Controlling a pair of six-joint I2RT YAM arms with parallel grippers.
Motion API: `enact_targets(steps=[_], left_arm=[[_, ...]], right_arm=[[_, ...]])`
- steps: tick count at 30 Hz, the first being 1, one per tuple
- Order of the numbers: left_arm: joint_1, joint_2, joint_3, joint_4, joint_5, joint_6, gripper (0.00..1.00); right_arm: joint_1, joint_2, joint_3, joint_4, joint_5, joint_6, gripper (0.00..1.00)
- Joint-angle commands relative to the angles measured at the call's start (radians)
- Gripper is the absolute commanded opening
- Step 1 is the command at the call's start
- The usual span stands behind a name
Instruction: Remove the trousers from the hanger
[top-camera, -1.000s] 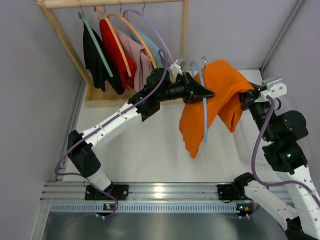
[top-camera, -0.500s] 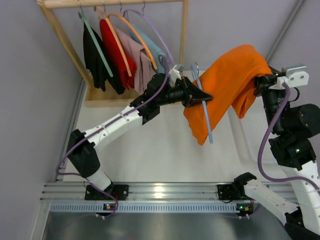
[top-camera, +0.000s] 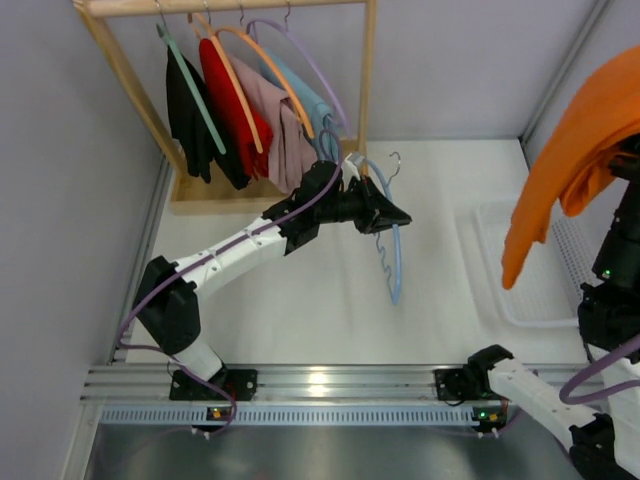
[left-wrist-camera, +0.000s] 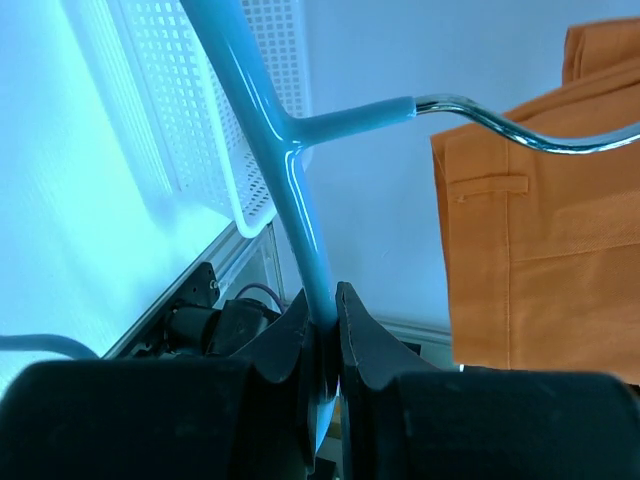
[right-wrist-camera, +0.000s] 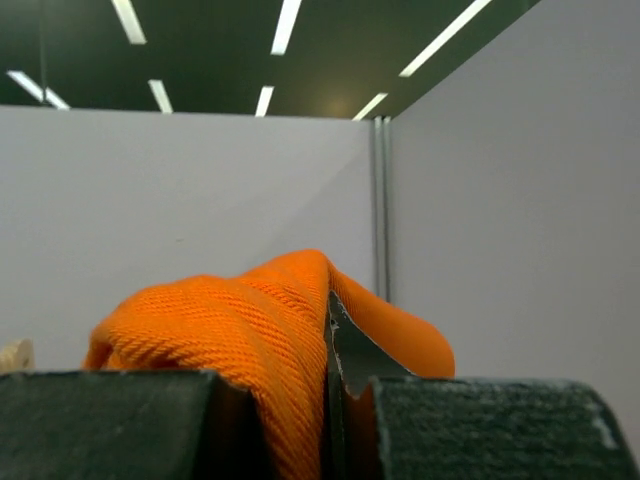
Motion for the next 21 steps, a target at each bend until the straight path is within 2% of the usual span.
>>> enact_targets(steps=[1,10,17,21], left_arm=[[0.004,-0.026,0.020,0.061,0.020,0.024,0.00],[0.003,-0.026,0.037,0.060,0.036,0.028,0.00],[-0.001,-0.012,0.051,0.061,0.040,0.031,0.00],[-0.004,-0.012,0.058,0.060,0.036,0.034,0.00]], right_arm=[[-0.008,-0.021,0.051,0.218,0.038,-0.128,0.00],[-0.057,-0.129,-0.067,0.194,0.197,-0.342,0.00],[-0.100,-0.167,-0.099,0.120,0.253,-0.443,0.00],[-0.112,-0.175,-0.185,0.173,0.274,-0.624,0.00]])
